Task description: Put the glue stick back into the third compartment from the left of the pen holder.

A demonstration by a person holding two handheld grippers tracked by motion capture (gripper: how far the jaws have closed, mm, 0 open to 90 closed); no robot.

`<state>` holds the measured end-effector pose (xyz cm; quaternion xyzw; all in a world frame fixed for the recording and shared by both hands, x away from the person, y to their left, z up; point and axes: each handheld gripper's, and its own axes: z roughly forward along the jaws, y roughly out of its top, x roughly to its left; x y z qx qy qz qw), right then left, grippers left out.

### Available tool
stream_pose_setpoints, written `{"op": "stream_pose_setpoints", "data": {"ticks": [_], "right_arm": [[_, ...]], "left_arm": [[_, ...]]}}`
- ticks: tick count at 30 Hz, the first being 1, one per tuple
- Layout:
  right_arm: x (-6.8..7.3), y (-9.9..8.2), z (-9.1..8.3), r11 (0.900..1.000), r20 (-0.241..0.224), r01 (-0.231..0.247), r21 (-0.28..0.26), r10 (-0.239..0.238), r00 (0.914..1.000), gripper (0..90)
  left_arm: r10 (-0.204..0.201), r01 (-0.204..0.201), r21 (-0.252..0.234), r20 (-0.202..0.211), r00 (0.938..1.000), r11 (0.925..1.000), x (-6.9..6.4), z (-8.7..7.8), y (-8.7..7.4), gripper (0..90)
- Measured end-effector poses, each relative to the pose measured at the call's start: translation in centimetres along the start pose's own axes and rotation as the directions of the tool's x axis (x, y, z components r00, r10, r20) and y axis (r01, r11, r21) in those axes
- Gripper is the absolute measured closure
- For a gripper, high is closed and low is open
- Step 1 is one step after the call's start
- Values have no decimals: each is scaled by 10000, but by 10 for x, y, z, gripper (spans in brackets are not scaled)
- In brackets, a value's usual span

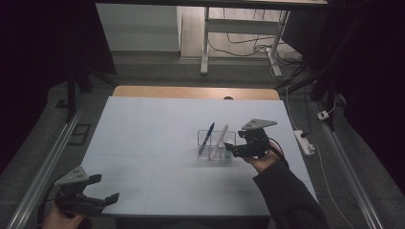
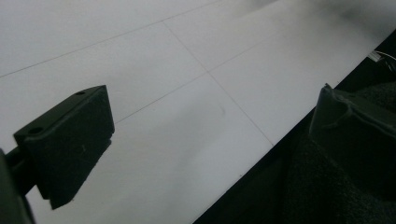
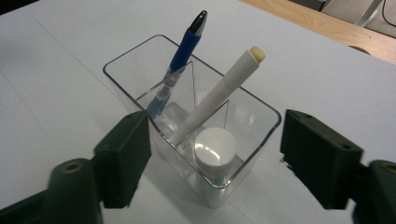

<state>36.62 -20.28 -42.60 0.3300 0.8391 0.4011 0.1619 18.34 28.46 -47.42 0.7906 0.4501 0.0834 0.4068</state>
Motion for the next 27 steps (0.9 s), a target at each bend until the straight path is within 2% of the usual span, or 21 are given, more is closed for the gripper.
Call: {"op": "stream_pose_setpoints", "data": {"ticks": [4, 6, 13, 23, 27], "right_arm": [[1, -1, -4, 9999, -108, -126, -45, 125, 9999, 159], [3, -1, -5, 9998, -248, -63, 178, 68, 9997, 131], [11, -6, -13, 9994, -472, -45, 334, 60, 9989, 78], [18, -23, -30, 9997, -386, 8, 226, 0, 9993, 8], [20, -33, -39, 9996, -385, -224, 189, 231, 9990, 4]], "left_arm": [[6, -6, 30, 3, 10000, 10000, 0, 1, 0, 1], [6, -6, 40, 6, 10000, 10000, 0, 1, 0, 1], [-2, 2, 51, -39, 10000, 10000, 0, 1, 1, 7], [65, -60, 220, -218, 9997, 9997, -2, 2, 1, 21], [95, -89, 254, -254, 9996, 9996, -2, 3, 2, 22]]}}
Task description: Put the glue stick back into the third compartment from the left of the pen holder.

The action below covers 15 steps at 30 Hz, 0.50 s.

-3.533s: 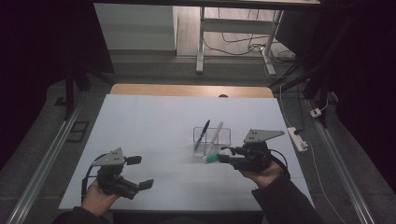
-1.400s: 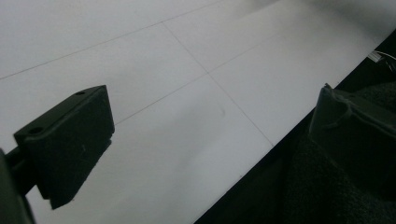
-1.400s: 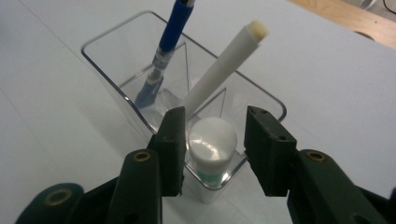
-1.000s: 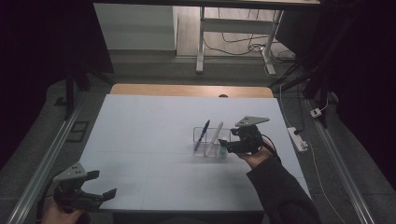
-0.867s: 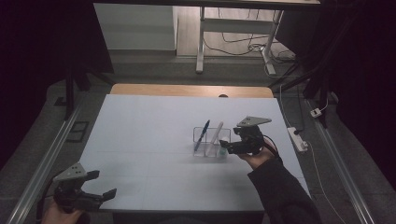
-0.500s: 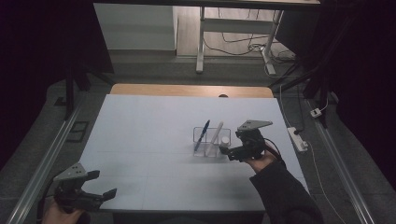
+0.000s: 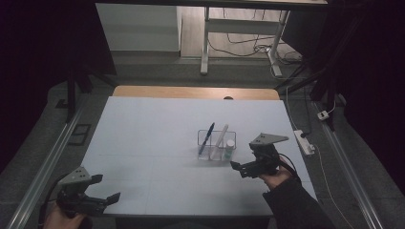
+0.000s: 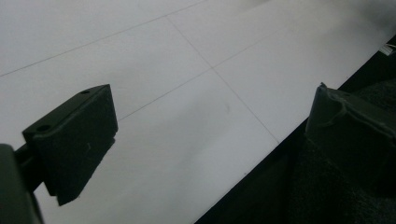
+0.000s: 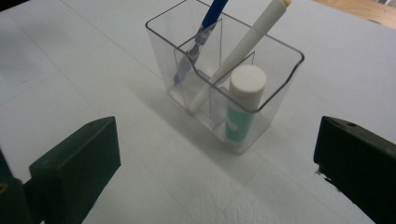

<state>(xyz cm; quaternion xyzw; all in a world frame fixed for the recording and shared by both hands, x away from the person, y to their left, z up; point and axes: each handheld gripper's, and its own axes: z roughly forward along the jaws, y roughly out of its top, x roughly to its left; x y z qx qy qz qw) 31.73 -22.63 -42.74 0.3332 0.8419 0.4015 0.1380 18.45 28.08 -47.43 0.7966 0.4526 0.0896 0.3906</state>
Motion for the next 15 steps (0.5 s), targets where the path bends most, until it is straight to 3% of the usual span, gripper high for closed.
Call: {"op": "stream_pose_setpoints", "data": {"ticks": [7, 15], "right_arm": [[5, -20, -21, 9983, -124, -495, -294, 491, 9987, 0], [8, -45, -43, 9953, 161, -872, -432, 880, 9960, 0]], "left_arm": [[2, -2, 25, -51, 10000, 10000, 0, 0, 0, 24], [28, -27, 36, -72, 10000, 10000, -1, 1, 0, 23]]}}
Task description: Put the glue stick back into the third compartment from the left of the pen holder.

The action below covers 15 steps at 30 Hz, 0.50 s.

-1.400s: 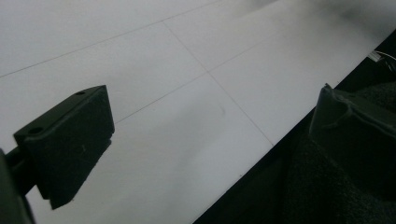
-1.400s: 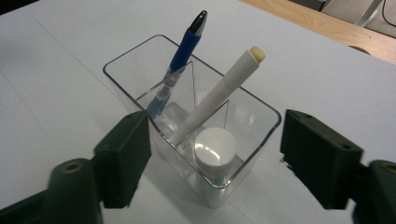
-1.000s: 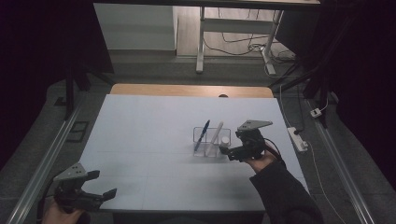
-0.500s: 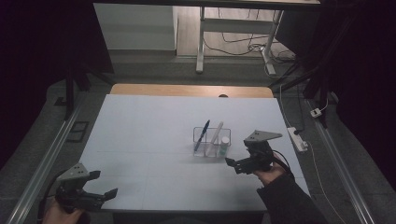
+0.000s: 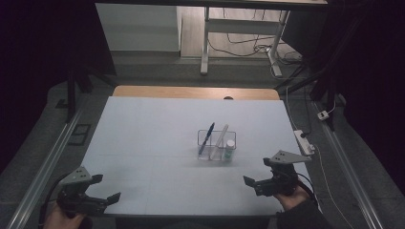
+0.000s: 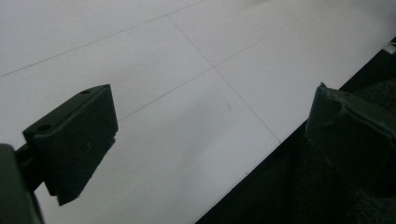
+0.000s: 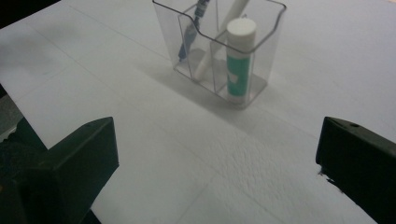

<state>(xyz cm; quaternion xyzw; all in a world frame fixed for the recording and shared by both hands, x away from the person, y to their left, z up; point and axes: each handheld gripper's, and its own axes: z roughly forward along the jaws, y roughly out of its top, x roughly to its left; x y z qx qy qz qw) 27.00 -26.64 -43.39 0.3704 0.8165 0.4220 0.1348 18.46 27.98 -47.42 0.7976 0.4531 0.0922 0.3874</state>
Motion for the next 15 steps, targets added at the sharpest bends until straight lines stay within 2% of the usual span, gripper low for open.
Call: {"op": "stream_pose_setpoints", "data": {"ticks": [4, 9, 15], "right_arm": [[-3, -13, -10, 9998, 369, -186, 111, 182, 9992, 0], [-5, -27, -19, 9981, 538, -581, 200, 569, 9969, 0], [-2, -40, -26, 9970, 1093, -558, 529, 498, 9928, 0]], "left_arm": [[13, -13, -7, -11, 10000, 10000, 0, 0, 0, 23], [25, -25, 13, -39, 10000, 10000, 0, 0, 0, 23], [-6, 6, 0, -79, 10000, 10000, 0, 0, -1, 22]]}}
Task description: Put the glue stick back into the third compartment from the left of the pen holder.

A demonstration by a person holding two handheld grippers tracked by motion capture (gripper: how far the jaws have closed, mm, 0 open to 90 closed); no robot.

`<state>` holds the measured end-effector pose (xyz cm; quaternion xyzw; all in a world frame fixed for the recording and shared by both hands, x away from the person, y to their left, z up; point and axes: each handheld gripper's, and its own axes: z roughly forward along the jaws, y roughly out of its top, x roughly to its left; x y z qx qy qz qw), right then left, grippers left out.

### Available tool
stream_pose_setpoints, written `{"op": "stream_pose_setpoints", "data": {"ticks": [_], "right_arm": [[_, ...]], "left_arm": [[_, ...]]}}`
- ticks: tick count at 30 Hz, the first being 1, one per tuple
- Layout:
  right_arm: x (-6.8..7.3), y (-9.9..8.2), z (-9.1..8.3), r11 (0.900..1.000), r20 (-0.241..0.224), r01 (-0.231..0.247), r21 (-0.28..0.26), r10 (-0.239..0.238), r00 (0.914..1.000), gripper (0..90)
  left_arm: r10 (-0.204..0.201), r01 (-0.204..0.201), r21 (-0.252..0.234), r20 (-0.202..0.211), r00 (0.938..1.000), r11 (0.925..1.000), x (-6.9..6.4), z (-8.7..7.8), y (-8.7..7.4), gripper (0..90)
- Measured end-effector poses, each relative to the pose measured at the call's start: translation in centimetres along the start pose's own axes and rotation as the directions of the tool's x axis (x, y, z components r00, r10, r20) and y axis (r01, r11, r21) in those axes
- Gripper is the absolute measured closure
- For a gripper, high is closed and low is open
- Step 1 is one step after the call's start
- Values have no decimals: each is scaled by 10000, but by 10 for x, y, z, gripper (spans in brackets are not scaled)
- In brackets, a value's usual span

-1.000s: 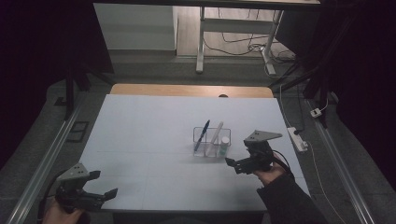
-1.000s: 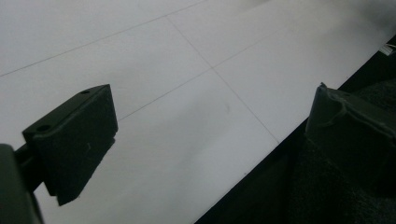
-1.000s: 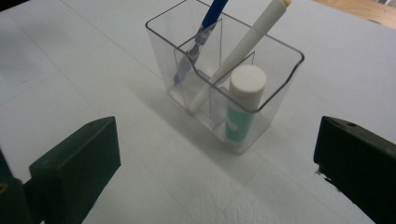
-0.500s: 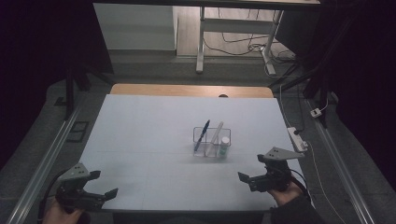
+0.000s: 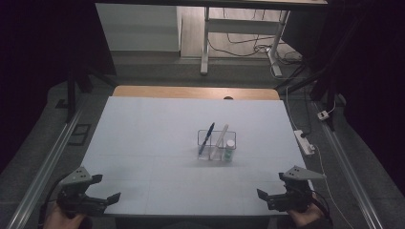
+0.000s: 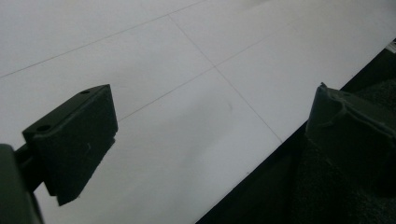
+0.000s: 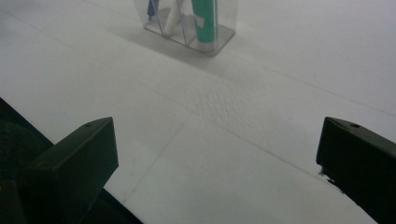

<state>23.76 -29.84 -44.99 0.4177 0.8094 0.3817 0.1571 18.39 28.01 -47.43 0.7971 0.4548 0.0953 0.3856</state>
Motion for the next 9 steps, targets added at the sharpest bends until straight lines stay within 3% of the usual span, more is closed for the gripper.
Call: {"op": "stream_pose_setpoints", "data": {"ticks": [9], "right_arm": [[0, -7, -5, 9990, 184, -244, 373, 237, 9995, 0]], "left_arm": [[-62, 62, 35, -27, 10000, 10000, 0, 1, 1, 21]]}}
